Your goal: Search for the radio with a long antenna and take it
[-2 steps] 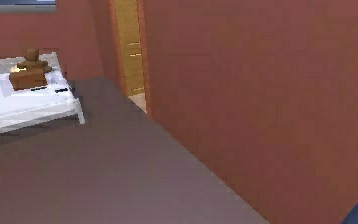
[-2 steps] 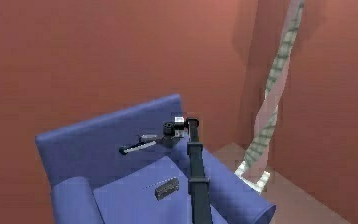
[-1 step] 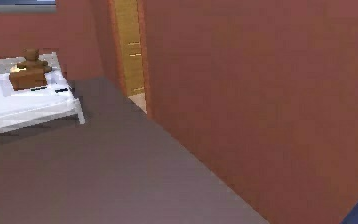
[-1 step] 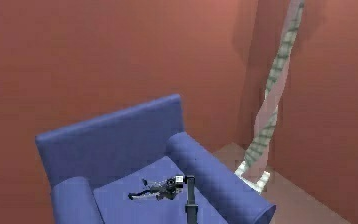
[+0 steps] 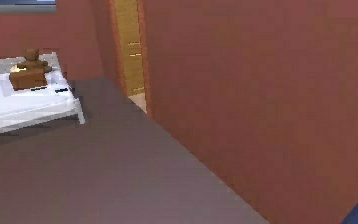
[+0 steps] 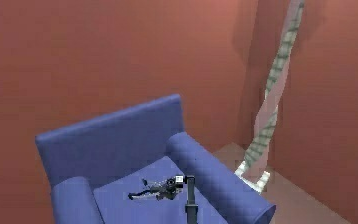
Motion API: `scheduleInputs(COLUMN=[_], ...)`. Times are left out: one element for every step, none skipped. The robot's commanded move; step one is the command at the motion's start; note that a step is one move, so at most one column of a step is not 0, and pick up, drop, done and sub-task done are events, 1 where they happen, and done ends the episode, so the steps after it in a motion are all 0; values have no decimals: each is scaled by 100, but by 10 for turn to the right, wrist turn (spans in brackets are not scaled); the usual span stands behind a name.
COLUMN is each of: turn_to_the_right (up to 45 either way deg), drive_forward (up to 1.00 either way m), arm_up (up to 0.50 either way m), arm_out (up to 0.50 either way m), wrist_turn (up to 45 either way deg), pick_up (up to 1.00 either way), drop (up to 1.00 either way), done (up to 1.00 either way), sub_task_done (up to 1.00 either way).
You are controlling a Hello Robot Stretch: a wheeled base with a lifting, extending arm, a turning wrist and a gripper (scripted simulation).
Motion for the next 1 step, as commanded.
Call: scheduleInputs(turn_to_the_right=[0], drive_forward=[0], arm_up=[10], arm_out=[0], wrist_turn=[0], pick_up=[0], drop=[0], done=[0], sub_task_done=[0])
